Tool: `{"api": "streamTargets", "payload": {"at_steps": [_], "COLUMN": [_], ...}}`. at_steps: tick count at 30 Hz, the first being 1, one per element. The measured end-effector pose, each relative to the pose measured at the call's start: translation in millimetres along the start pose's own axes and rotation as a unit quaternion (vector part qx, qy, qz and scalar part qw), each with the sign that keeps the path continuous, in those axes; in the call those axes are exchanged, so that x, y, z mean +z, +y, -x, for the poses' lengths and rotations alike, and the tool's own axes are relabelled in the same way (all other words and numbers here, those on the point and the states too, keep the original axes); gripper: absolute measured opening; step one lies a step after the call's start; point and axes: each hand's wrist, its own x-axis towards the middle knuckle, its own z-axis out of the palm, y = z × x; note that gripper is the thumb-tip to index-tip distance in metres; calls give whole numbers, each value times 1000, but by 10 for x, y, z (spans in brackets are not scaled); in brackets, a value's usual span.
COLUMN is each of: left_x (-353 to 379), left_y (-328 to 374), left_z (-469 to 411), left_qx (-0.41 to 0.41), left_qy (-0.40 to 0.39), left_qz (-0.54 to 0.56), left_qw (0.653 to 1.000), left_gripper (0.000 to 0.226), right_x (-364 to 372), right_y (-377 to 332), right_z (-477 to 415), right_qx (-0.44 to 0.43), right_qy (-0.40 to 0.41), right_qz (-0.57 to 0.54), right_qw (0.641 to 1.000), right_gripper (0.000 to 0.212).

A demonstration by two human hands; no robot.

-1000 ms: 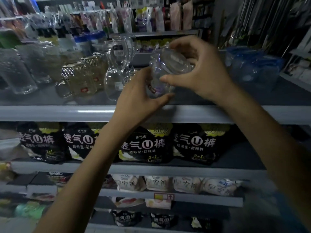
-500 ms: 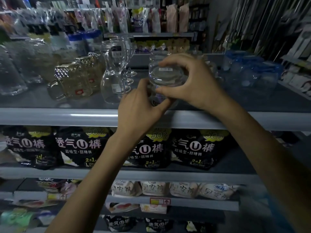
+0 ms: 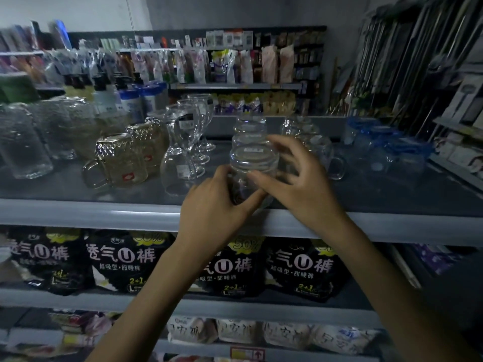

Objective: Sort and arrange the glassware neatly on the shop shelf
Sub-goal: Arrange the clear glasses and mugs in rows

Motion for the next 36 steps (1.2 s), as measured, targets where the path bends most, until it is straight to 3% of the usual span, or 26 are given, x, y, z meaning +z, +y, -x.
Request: {"api": "streamTargets", "payload": {"at_steps": [9, 11, 14, 16, 20, 24, 29, 36], "left_x": [-38, -41, -84, -152, -233, -181, -132, -116], "left_y": [-20, -33, -67, -85, -83, -86, -96, -93], "left_z": [-21, -25, -32, -52, -189, -281, -274, -274], "left_qx": [-17, -12, -5, 39, 139, 138, 135, 132], "left_qy": [-4, -8, -6, 5, -34, -60, -67, -69], "left_qz": [-19, -14, 58, 85, 40, 83, 106, 138], "left_qw": [1000, 1000, 998, 996, 989, 985, 983, 979], "left_gripper": [47, 55, 84, 95, 86, 81, 78, 77], "right_x": [27, 25, 0, -45, -75, -24, 28, 24], "right_y": [-31, -33, -73, -113, -172, -201, -157, -131], "right_z": [30, 37, 70, 60, -28, -52, -46, -50], "right_qx": [23, 26, 19, 7, 8, 56, 35, 59], "right_qy": [-2, -7, 1, 17, -19, -53, -44, -50], "right_qz": [1, 12, 52, 99, 159, 170, 151, 134], "right_qw": [1000, 1000, 998, 995, 987, 982, 987, 988], "right_gripper": [55, 56, 60, 65, 74, 76, 64, 73]}}
